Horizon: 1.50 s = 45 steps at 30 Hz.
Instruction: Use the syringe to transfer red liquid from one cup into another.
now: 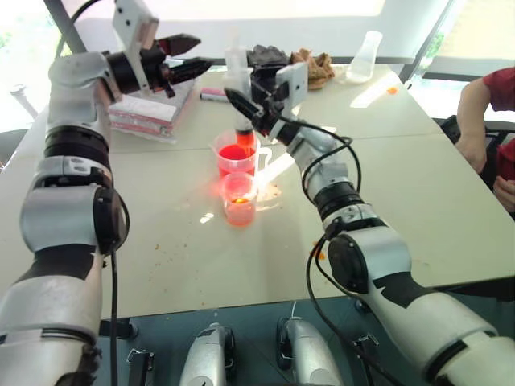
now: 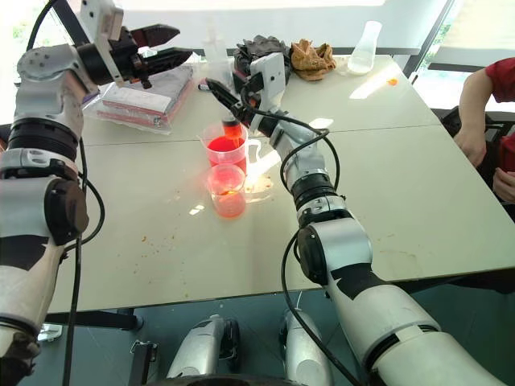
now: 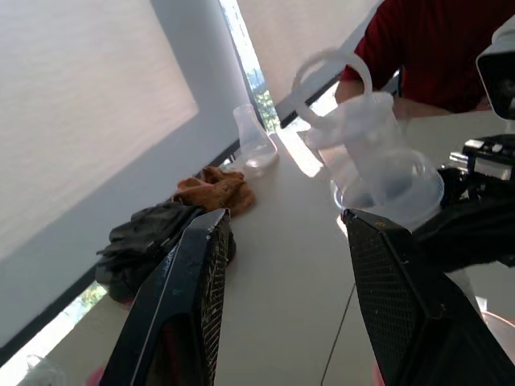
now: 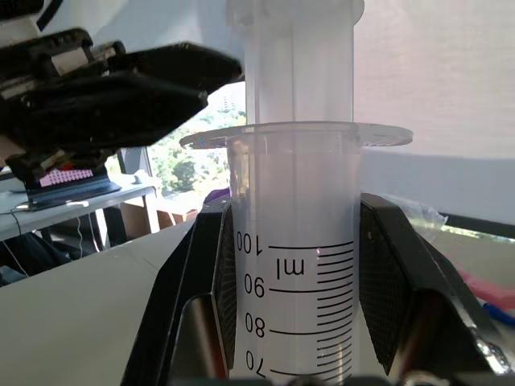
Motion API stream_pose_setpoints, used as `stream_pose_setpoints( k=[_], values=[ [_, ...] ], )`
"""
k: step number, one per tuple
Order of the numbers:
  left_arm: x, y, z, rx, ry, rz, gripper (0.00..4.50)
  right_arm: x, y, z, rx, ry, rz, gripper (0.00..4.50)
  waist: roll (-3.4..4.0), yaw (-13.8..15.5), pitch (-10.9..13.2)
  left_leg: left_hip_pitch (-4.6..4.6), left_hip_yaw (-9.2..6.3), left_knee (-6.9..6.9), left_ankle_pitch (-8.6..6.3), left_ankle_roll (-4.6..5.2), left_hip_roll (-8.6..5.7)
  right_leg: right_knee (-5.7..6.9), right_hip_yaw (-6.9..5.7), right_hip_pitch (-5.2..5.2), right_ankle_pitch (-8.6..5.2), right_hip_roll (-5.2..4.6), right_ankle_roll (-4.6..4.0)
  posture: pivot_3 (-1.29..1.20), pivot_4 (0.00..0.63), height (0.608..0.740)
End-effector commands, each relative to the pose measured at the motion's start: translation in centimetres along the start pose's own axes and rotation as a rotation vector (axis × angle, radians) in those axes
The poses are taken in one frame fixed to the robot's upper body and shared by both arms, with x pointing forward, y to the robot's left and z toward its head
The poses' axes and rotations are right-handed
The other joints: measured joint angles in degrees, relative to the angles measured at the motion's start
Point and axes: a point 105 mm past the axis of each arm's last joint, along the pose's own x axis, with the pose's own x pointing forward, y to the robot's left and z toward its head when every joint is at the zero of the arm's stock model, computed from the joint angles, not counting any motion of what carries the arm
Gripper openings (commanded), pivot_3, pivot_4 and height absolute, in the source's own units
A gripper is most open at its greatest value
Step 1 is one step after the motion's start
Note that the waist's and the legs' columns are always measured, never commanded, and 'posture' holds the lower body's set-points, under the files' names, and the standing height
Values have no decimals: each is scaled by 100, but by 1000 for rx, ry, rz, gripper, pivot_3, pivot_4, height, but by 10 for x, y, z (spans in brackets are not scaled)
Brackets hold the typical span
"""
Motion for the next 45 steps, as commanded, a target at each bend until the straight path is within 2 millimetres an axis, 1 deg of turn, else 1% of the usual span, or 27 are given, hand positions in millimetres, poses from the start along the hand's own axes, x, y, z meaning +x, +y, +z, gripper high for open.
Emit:
stream_pose_setpoints(
  k=[1,4,7,8,10,12,13,14,16,21,22,25,28,33,38,42,45],
  values=[
    [-25,21,30,-71,-146,114,2436,5,4,25,-22,-88,14,1440,0,3,0,0,-3,1,1,-1,0,4,0,-1,0,0,0,0,150,740],
    [-44,24,27,-124,-175,159,2436,5,5,25,-14,-92,10,1440,-2,3,1,0,-12,3,2,-3,3,12,4,-4,0,-2,0,0,150,740],
    [-50,18,22,-129,-160,178,2436,4,4,25,-7,-94,4,1440,-2,26,1,4,-17,3,3,-4,5,20,12,-2,0,-6,0,0,150,740],
    [-52,15,21,-136,-163,183,2436,4,4,29,-4,-107,1,1440,-2,42,1,3,-18,5,4,-6,4,21,12,-1,0,-6,0,0,150,740],
    [-56,10,19,-144,-161,193,2436,5,3,47,9,-152,-2,1440,-2,53,1,1,-19,9,5,-7,3,20,13,1,0,-6,0,0,150,740],
    [-61,3,18,-147,-147,190,2436,2,8,69,28,-205,24,1440,-2,56,1,-1,-22,9,5,-7,2,21,17,-1,0,-7,0,0,150,740],
    [-63,-2,16,-145,-132,183,2436,-2,13,77,28,-218,41,1440,-2,59,1,-3,-24,9,5,-7,3,20,17,-1,0,-7,0,0,150,740],
    [-65,-5,15,-143,-116,178,2436,-7,19,82,31,-222,62,1440,-2,61,1,-2,-26,9,5,-7,4,22,17,-2,0,-7,0,0,150,740],
    [-68,-10,13,-144,-100,175,2436,-17,31,84,41,-210,89,1440,-4,59,0,-1,-28,7,5,-7,4,23,17,-1,0,-6,0,0,150,740],
    [-70,-19,7,-179,-91,178,2436,-45,61,74,129,-156,113,1440,-7,70,-3,12,-27,9,0,2,3,25,17,10,-1,-5,-1,0,150,740],
    [-70,-20,6,-187,-94,177,2436,-49,65,72,143,-146,111,1440,-7,69,-3,13,-27,8,-12,22,3,27,19,9,-1,-5,-1,0,150,740],
    [-63,-28,11,-208,-124,145,2436,-55,71,62,178,-124,83,1440,-6,70,-3,16,-28,10,-12,21,3,28,20,8,0,-4,-3,0,150,740],
    [-53,-40,20,-221,-156,70,2436,-55,74,56,187,-117,69,1440,-7,82,-3,22,-27,10,-11,21,2,26,21,10,-1,-3,-3,0,150,740],
    [-38,-51,38,-247,-209,-29,2436,-51,77,49,179,-111,72,1440,-7,137,-3,25,-24,10,-11,21,1,26,26,10,-1,-1,-3,0,150,740],
    [-20,-48,62,-228,-282,-97,2436,-48,75,38,157,-92,81,1440,-7,181,-3,25,-22,12,-12,22,-6,18,27,15,-1,1,-3,0,150,740],
    [-15,-42,89,-242,-366,-155,2436,-46,73,32,141,-86,69,1440,-8,172,-3,26,-23,12,-12,23,-7,19,28,15,-1,3,-3,0,150,740],
    [-9,-43,92,-211,-347,-191,2436,-46,70,30,136,-86,55,1440,-8,165,-3,26,-22,12,-12,23,-7,19,28,15,-1,5,-3,0,150,740]
  ],
)
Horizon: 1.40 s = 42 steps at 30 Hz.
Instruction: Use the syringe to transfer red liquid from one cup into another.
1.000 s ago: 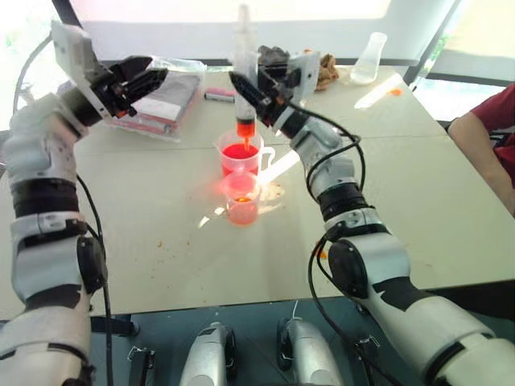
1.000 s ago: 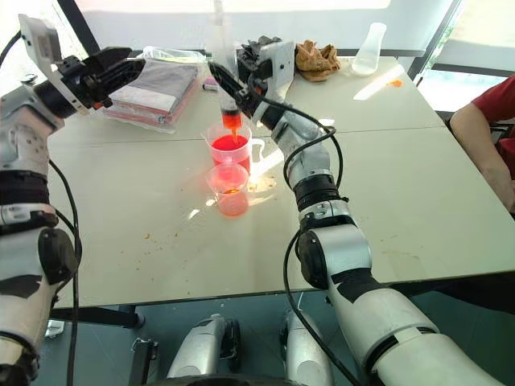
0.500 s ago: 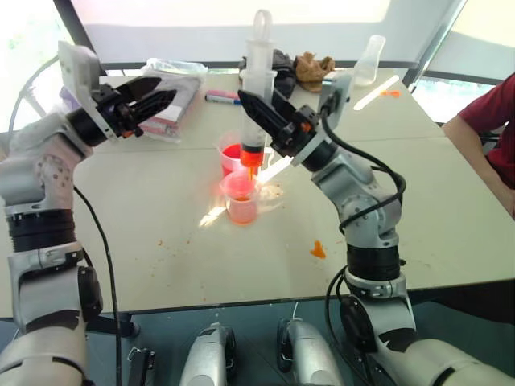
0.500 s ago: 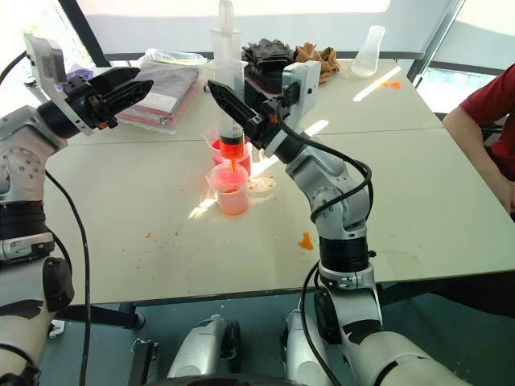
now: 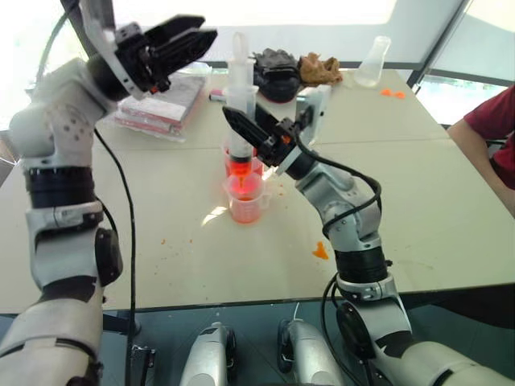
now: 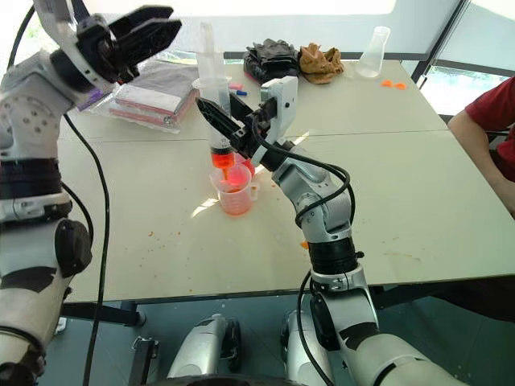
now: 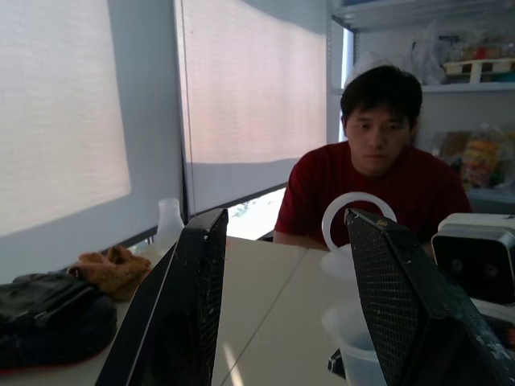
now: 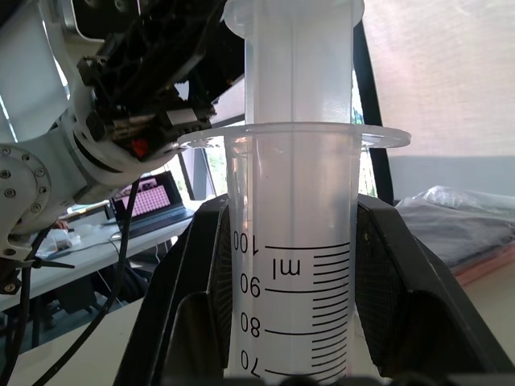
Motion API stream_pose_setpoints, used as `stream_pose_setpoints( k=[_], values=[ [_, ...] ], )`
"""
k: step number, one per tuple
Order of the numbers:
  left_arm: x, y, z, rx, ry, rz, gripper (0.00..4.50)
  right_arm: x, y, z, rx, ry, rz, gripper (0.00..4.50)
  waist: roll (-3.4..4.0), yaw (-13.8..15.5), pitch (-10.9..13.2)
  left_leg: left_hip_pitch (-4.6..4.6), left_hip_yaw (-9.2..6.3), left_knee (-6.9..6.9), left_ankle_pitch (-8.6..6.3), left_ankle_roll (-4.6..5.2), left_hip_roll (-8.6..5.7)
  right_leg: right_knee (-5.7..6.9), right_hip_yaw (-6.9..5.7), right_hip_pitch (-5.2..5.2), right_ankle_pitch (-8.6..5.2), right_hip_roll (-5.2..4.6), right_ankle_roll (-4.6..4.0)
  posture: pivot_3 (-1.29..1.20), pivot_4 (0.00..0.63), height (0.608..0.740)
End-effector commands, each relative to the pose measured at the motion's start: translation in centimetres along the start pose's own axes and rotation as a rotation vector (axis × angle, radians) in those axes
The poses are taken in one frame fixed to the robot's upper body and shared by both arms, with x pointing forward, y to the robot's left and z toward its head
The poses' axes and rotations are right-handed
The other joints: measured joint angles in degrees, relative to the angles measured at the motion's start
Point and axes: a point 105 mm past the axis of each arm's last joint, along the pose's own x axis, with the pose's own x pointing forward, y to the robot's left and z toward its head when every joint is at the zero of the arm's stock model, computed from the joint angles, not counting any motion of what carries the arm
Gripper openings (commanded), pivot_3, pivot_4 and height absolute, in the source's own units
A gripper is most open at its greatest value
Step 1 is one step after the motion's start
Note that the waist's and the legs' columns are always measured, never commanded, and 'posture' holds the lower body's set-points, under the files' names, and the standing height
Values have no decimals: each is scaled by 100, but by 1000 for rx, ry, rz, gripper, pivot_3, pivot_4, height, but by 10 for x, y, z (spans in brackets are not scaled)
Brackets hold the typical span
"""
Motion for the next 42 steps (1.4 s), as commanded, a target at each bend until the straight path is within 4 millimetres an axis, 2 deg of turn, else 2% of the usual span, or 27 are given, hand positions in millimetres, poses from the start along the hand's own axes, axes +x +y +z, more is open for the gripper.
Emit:
stream_pose_setpoints(
  k=[1,3,7,13,19,23,28,33,42],
  values=[
    [6,-3,14,67,-9,-54,2436,3,5,12,-38,-53,17,1440,0,-8,0,0,1,0,0,0,0,0,0,0,0,0,0,0,150,740],
    [9,-4,11,76,8,-68,2436,4,4,12,-39,-55,16,1440,0,-10,0,1,1,0,0,0,1,0,0,0,0,1,0,0,150,740],
    [14,-4,-12,123,102,-93,2436,4,7,11,-42,-56,18,1440,0,-3,0,2,2,0,0,0,1,0,0,0,0,1,0,0,150,740],
    [17,-2,-21,132,118,-102,2436,4,10,7,-65,-39,32,1440,1,1,0,2,2,-1,-1,1,2,-1,2,0,-1,0,0,0,150,740],
    [25,1,-40,185,184,-121,2436,2,10,-1,-117,2,53,1440,0,9,0,2,3,0,-1,2,1,-2,2,0,-1,0,0,0,150,740],
    [29,-4,-46,188,203,-175,2436,1,8,-3,-139,11,56,1440,0,2,1,2,4,-1,-2,3,1,-2,2,-1,-1,1,0,0,150,740],
    [29,-10,-48,173,205,-225,1120,1,8,0,-147,2,50,1440,0,-2,1,1,3,-1,-2,3,2,-1,1,-2,-1,1,0,0,150,740],
    [25,-16,-56,156,234,-255,10,2,9,4,-145,-17,46,1440,0,-2,1,1,2,-1,-2,3,2,-2,2,-1,-1,1,0,0,150,740],
    [15,-26,-83,81,289,-269,10,6,11,18,-139,-57,47,1440,0,4,1,1,0,-1,-2,3,6,-1,2,-1,-1,0,0,0,150,740]
  ],
)
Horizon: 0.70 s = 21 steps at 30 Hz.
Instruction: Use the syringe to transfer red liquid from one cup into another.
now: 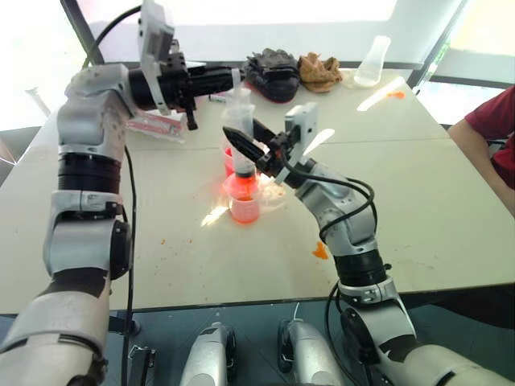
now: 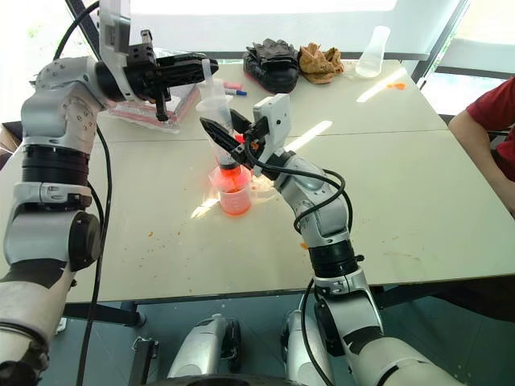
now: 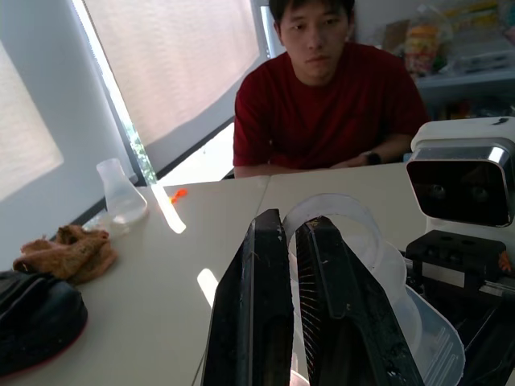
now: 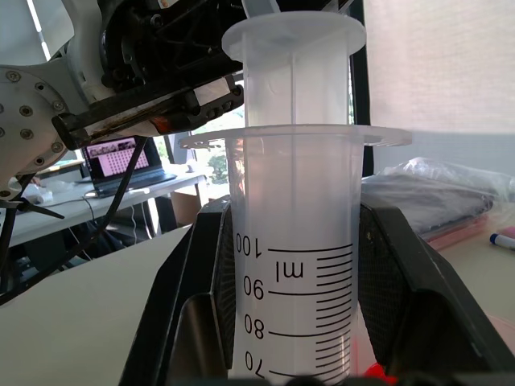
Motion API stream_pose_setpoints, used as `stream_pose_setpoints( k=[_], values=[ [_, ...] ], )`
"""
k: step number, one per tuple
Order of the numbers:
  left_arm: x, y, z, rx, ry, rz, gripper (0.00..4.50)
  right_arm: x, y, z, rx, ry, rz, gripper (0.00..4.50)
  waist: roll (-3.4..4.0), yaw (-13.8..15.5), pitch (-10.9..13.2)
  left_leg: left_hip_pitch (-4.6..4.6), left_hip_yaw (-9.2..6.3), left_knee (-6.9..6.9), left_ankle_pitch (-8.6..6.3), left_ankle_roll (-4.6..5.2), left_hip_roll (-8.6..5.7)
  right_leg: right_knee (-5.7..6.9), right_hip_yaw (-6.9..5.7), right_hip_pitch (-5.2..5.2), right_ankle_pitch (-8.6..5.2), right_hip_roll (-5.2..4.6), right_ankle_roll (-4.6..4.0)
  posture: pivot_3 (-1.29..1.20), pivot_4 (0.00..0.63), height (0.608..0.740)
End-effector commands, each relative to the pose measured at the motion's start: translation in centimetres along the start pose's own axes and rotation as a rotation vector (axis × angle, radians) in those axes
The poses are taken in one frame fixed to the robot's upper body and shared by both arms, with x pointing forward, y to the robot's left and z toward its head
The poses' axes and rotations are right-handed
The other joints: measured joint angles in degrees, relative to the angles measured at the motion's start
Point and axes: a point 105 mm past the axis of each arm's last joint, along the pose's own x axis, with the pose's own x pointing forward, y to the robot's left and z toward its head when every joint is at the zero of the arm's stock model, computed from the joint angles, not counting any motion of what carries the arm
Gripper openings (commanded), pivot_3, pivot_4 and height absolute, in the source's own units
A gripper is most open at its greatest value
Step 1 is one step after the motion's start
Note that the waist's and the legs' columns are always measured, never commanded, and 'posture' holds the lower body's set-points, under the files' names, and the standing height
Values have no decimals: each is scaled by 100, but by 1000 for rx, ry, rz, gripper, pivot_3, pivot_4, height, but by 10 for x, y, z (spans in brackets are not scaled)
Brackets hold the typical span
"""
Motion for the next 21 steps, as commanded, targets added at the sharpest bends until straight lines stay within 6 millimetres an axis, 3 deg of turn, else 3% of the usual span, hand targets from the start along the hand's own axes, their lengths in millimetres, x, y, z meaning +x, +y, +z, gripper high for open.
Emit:
stream_pose_setpoints(
  k=[1,11,15,18,21],
  values=[
    [9,-18,-20,-48,49,-84,10,8,12,45,-55,-151,42,1440,0,-1,0,0,0,0,0,0,0,0,0,0,0,0,0,0,150,740],
    [10,-27,-44,-72,88,-84,10,9,12,56,-69,-177,40,1440,0,1,0,0,1,0,0,0,-1,-1,0,0,0,0,0,0,150,740],
    [11,-26,-44,-67,91,-78,10,10,12,58,-72,-180,41,1440,0,2,0,0,1,0,0,0,-1,-1,0,0,0,0,0,0,150,740],
    [10,-18,-31,-77,50,-41,10,9,13,58,-74,-180,41,1440,0,8,0,0,1,0,0,0,-1,-1,0,0,0,0,0,0,150,740],
    [-1,-14,-14,-116,11,-40,959,9,13,59,-75,-182,37,1440,0,-1,0,0,1,0,0,0,-1,-1,0,0,0,0,0,0,150,740]
  ],
)
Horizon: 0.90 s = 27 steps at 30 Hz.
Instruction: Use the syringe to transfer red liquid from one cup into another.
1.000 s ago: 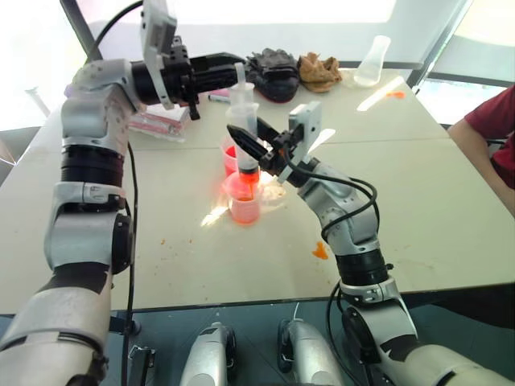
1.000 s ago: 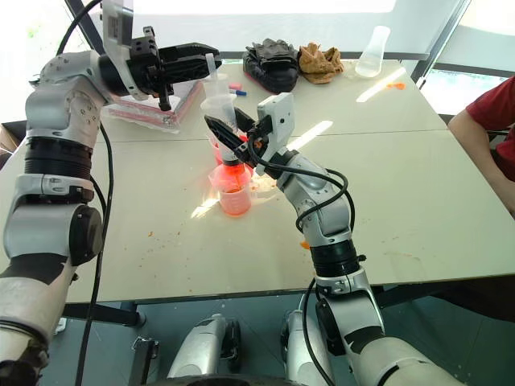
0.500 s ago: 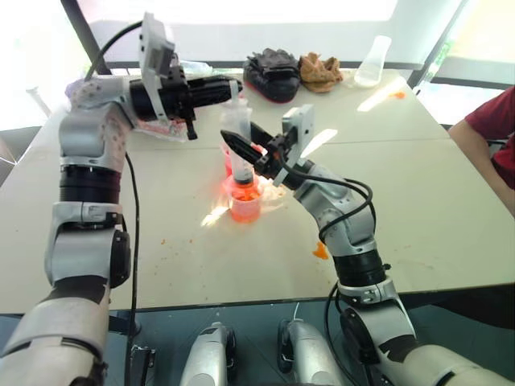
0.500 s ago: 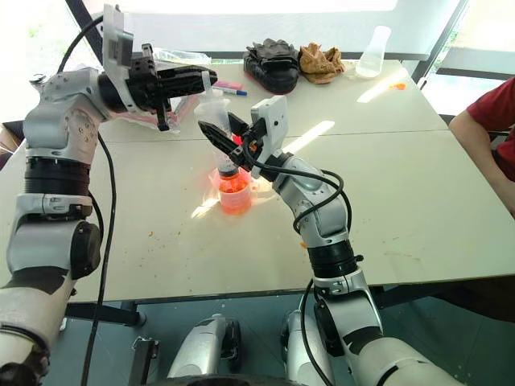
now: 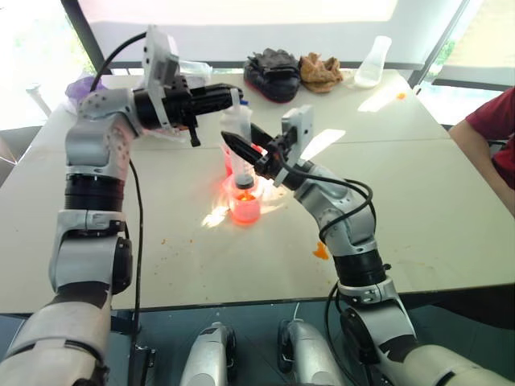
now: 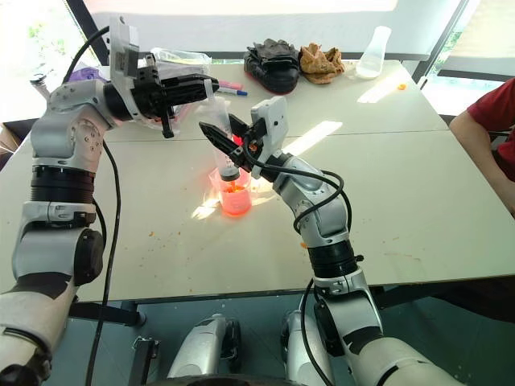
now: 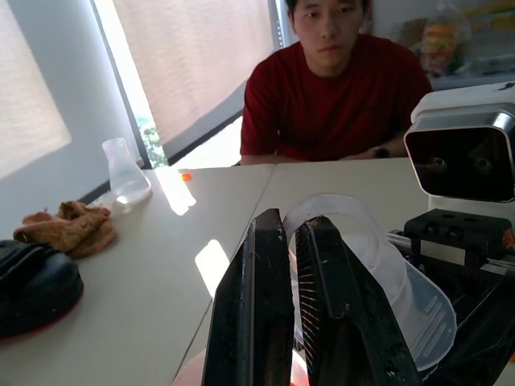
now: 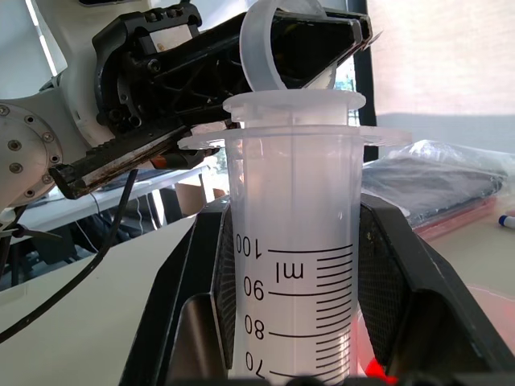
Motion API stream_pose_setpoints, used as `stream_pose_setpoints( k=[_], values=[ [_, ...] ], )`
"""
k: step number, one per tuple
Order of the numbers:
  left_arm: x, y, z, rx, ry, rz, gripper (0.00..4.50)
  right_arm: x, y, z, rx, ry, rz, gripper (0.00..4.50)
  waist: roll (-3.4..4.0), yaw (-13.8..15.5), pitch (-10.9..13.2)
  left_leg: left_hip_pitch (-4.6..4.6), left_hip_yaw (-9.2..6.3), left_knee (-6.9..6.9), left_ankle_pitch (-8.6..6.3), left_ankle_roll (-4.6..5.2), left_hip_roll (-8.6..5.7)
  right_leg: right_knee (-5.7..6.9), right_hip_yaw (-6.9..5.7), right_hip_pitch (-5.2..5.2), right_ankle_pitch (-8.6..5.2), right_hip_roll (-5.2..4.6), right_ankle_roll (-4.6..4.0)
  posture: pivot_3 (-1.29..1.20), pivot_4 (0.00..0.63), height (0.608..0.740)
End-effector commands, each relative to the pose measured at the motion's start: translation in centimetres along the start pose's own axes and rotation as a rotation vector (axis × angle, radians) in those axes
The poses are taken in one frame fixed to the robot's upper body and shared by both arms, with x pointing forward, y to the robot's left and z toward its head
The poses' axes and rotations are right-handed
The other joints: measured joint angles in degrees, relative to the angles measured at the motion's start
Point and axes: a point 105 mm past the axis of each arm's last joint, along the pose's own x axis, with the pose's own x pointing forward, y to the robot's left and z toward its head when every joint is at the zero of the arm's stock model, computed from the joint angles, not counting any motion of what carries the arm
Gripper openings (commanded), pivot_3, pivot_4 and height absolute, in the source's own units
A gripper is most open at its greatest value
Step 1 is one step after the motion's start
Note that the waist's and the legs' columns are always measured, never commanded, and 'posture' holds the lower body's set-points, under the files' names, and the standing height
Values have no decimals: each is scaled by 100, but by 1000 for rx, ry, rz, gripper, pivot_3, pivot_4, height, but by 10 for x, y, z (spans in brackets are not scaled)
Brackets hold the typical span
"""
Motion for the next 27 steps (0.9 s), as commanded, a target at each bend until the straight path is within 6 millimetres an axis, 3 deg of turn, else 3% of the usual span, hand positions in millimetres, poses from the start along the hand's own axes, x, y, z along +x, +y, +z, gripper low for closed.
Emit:
stream_pose_setpoints(
  k=[1,6,13,14,17,19,23,27],
  values=[
    [-3,-5,7,-49,3,-53,1202,7,16,62,-95,-206,53,1440,0,-9,0,0,0,0,0,0,0,1,0,0,0,0,0,0,150,740],
    [-26,10,21,-54,-31,75,2218,7,17,68,-102,-216,54,1440,0,-17,0,0,-2,-1,0,0,2,2,0,-2,0,1,0,0,150,740],
    [-81,17,19,-97,-47,312,2218,0,1,100,-45,-259,12,1440,2,-26,1,0,-2,-5,0,-1,10,3,3,-6,0,1,0,0,150,740],
    [-84,16,17,-89,-38,337,2218,-2,-4,106,-7,-265,-5,1440,1,4,2,0,0,-4,0,-1,11,2,3,-5,0,-1,0,0,150,740],
    [-99,-3,-5,-91,23,423,2218,-16,-51,116,101,-56,-156,1440,1,30,2,0,-2,-3,0,0,3,-2,3,1,0,-13,-1,0,150,740],
    [-102,-17,-17,-99,61,446,2218,-28,-72,112,175,104,-230,1440,1,35,2,0,1,-2,-4,7,-6,-7,3,6,-1,-31,-2,0,150,740],
    [-106,-30,-31,-129,68,526,2218,-52,-102,81,368,403,-379,1440,-3,12,-1,0,-2,-6,-8,13,-5,-26,-3,10,-11,-32,-21,0,150,740],
    [-115,-38,-48,-136,94,623,2218,-78,-111,41,492,618,-449,1440,3,-33,2,4,8,-16,-8,14,1,-33,2,7,-1,-20,-6,0,150,740]
  ],
)
